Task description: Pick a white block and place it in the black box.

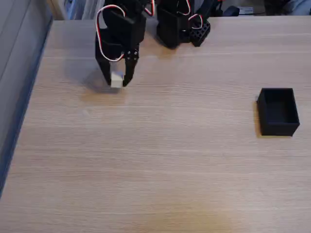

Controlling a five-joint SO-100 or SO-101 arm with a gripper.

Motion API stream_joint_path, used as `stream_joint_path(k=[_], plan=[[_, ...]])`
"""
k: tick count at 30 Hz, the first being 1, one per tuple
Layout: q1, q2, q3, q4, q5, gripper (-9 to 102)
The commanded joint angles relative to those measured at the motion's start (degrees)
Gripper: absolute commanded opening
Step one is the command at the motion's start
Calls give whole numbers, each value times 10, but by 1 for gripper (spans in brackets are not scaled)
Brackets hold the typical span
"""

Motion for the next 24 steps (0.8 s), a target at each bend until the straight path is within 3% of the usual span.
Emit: stream_joint_path(k=[1,16,24], plan=[[-67,61,-10,16,15,0],[-523,359,55,58,130,0],[-657,410,99,35,141,0]])
